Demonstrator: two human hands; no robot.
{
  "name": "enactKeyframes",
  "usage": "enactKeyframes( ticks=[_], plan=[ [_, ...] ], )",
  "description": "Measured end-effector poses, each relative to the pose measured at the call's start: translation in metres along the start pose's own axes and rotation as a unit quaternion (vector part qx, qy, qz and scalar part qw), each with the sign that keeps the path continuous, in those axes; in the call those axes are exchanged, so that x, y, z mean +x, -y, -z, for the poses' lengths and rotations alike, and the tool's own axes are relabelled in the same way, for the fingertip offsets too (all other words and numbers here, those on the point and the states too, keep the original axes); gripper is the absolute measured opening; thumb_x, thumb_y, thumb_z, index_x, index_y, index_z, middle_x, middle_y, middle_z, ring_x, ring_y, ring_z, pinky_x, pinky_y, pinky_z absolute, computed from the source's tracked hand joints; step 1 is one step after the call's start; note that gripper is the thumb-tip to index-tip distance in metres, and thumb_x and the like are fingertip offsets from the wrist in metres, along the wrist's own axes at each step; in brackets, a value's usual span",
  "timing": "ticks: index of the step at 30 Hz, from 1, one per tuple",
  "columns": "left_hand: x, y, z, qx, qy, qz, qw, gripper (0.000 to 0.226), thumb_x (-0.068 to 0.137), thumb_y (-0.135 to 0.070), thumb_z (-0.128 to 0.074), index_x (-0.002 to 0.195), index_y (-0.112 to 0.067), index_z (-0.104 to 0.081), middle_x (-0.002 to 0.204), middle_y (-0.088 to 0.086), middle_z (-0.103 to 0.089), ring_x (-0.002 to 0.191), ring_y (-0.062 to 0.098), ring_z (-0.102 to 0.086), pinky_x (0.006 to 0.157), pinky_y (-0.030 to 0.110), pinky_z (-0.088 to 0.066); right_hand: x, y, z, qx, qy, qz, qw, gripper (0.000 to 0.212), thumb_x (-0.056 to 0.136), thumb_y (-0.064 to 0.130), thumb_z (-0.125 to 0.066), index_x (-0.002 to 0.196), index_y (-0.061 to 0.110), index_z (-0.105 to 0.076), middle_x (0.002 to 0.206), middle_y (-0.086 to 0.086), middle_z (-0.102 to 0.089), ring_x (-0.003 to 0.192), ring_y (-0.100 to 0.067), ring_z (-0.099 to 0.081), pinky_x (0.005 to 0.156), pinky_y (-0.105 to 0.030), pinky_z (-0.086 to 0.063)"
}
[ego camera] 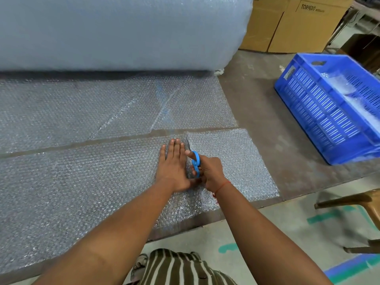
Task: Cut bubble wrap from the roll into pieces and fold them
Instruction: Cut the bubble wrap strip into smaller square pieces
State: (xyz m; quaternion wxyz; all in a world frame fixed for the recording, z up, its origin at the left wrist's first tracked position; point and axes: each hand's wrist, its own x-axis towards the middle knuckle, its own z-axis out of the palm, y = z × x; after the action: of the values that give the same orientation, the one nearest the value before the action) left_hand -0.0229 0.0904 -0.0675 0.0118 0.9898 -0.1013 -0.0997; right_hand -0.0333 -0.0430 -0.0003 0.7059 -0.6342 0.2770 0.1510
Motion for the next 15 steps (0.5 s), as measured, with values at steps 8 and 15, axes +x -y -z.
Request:
enactKeyframes(
  ticks=[8,15],
  plan=[
    [-0.0006,0.0012,0.0006,-0.005,-0.001,-0.003,1.000,0.139,0.077,-0.102,-0.019,0.162,-0.003,0.030,0.170,0.023,0.035,0.157,0.038,0.037,0.129,0.061,0.011,-0.0012,-0.0023,0.0033,-0.002,0.009,0.001,1.000,0.037,0.070,0.029,-0.099,0.080,0.004,-0.075,0.073,-0.019,-0.061,0.048,-0.020,-0.051,0.044,-0.027,-0.043],
    [0.0001,0.0011,0.0011,-0.004,0.005,-0.002,1.000,0.140,0.077,-0.101,-0.021,0.162,-0.002,0.028,0.171,0.023,0.033,0.157,0.039,0.036,0.129,0.062,0.011,-0.0025,-0.0048,0.0069,-0.006,0.003,-0.010,1.000,0.037,0.071,0.032,-0.100,0.078,0.004,-0.076,0.075,-0.019,-0.066,0.048,-0.018,-0.053,0.043,-0.026,-0.045]
  ],
)
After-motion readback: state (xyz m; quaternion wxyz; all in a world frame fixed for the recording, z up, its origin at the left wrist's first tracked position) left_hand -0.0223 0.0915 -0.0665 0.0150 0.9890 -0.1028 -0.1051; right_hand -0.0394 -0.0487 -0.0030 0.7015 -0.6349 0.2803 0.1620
